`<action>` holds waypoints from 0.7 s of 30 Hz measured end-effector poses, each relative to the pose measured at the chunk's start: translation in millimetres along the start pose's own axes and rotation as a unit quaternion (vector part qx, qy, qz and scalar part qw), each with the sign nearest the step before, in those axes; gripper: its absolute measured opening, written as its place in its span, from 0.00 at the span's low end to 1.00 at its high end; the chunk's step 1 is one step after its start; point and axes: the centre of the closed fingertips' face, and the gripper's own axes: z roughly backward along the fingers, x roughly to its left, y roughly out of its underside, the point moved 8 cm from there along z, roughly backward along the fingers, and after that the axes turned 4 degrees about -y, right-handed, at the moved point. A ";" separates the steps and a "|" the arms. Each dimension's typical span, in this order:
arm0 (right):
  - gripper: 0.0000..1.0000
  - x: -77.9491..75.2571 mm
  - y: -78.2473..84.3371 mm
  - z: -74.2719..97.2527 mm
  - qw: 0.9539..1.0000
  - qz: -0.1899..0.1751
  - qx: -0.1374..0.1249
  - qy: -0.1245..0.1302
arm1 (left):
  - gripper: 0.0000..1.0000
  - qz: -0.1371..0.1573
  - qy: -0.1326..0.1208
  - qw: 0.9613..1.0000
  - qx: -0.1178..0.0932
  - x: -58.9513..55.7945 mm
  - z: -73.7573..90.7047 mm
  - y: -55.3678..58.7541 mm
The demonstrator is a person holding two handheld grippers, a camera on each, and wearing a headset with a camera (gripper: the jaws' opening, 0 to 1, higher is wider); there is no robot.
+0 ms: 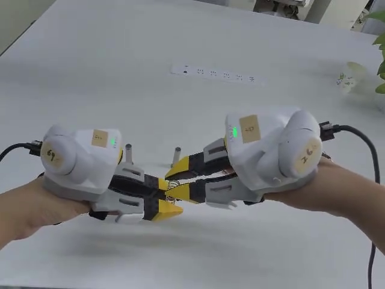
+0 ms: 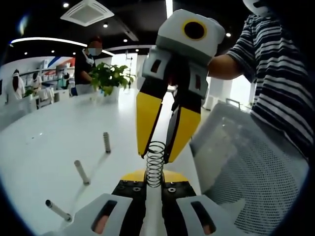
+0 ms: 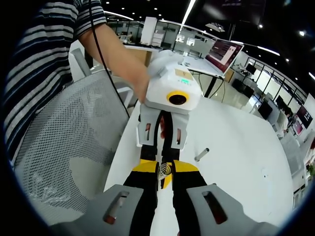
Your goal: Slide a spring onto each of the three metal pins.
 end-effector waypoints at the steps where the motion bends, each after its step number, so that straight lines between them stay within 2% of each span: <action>1: 0.07 0.1 -0.4 -0.1 1.000 0.004 0.004 -0.001 | 0.02 -0.002 -0.001 1.000 0.001 -0.1 -0.4 -0.2; 17: 0.07 -2.4 0.1 2.9 1.000 0.018 0.018 0.000 | 0.04 0.006 -0.010 1.000 0.007 4.8 -1.1 -2.8; 21: 0.07 -1.9 -0.5 3.4 1.000 0.022 0.020 0.000 | 0.07 0.006 -0.012 1.000 0.007 5.3 -1.5 -4.0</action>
